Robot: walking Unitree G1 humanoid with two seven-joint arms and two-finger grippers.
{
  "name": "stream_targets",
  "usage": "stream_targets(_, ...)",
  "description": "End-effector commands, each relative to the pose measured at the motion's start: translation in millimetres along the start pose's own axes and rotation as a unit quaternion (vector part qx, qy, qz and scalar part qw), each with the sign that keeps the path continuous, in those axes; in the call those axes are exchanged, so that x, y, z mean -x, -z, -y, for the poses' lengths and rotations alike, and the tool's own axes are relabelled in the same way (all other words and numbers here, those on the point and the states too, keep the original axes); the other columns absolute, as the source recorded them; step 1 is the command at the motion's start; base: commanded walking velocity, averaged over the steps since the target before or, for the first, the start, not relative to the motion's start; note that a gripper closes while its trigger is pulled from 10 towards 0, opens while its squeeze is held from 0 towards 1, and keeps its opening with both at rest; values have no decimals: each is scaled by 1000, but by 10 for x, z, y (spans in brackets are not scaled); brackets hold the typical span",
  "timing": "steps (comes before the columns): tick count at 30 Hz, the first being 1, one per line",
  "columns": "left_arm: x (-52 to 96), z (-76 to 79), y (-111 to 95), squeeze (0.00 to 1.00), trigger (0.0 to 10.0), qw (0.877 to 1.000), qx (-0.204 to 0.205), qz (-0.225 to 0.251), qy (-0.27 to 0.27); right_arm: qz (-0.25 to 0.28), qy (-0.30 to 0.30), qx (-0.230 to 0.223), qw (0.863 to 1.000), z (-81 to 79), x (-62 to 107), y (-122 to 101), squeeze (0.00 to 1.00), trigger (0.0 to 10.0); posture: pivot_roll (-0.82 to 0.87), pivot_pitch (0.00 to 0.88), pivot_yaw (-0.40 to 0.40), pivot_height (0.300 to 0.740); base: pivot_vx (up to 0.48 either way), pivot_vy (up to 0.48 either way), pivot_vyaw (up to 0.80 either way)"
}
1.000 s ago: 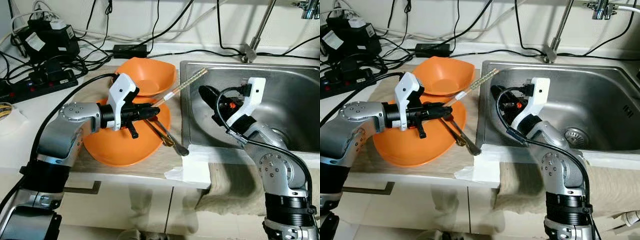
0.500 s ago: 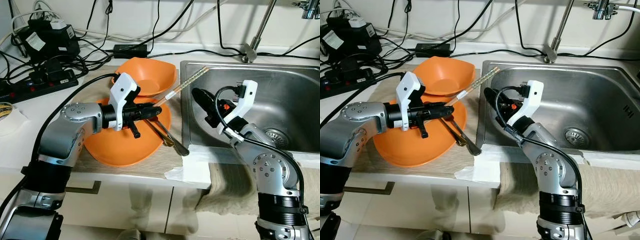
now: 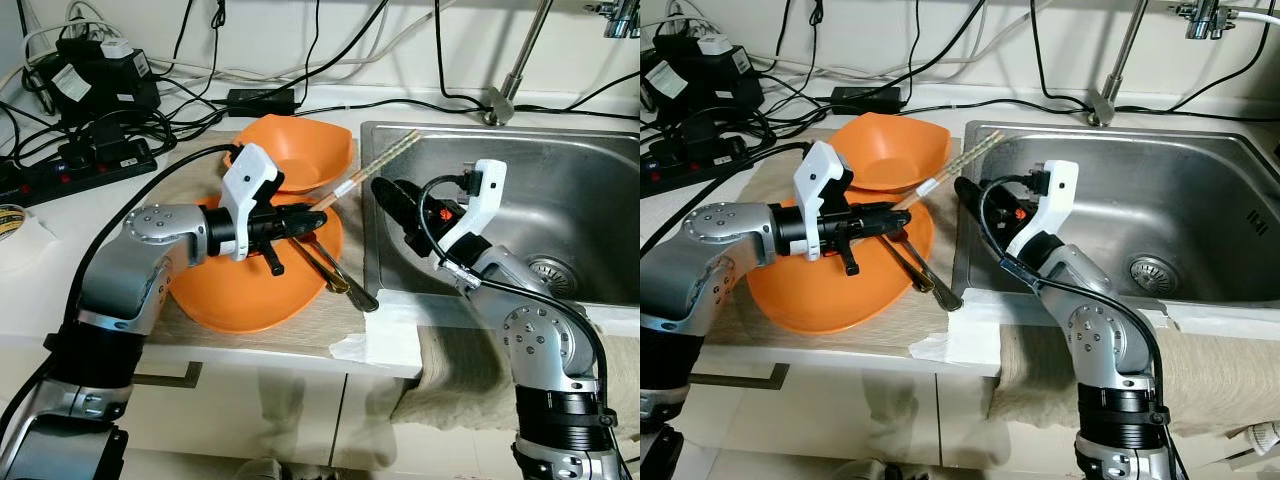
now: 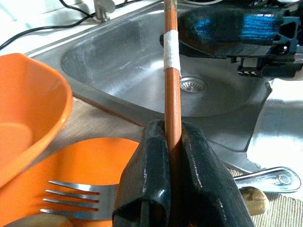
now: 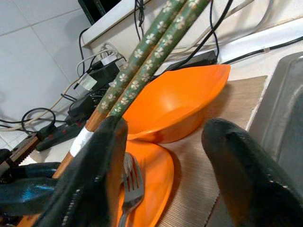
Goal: Kitchen organization
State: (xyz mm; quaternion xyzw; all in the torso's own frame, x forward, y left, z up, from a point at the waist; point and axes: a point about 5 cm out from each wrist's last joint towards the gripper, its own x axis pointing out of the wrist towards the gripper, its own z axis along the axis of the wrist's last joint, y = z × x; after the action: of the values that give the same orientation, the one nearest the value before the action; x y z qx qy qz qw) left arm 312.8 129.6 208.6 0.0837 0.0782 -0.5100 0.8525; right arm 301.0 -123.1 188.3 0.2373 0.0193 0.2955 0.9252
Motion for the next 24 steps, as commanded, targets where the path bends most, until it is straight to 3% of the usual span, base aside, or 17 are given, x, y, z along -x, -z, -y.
stream_targets(1, -20, 30, 22, 0, 0, 1000, 3, -3, 5, 7, -15, -3, 1000, -68, -21, -58, 0, 10000, 54, 0, 17, 740, 0, 0, 0)
stream_targets(14, -65, 98, -7, 0, 0, 1000, 5, 11, 25, 39, -17, -71, 997, -89, -105, -147, 0, 10000, 53, 0, 21, 740, 0, 0, 0)
stream_targets(24, -52, 4, 40, 0, 0, 1000, 15, -4, -4, 10, -31, -61, 998, -117, -78, -77, 0, 10000, 57, 0, 17, 740, 0, 0, 0)
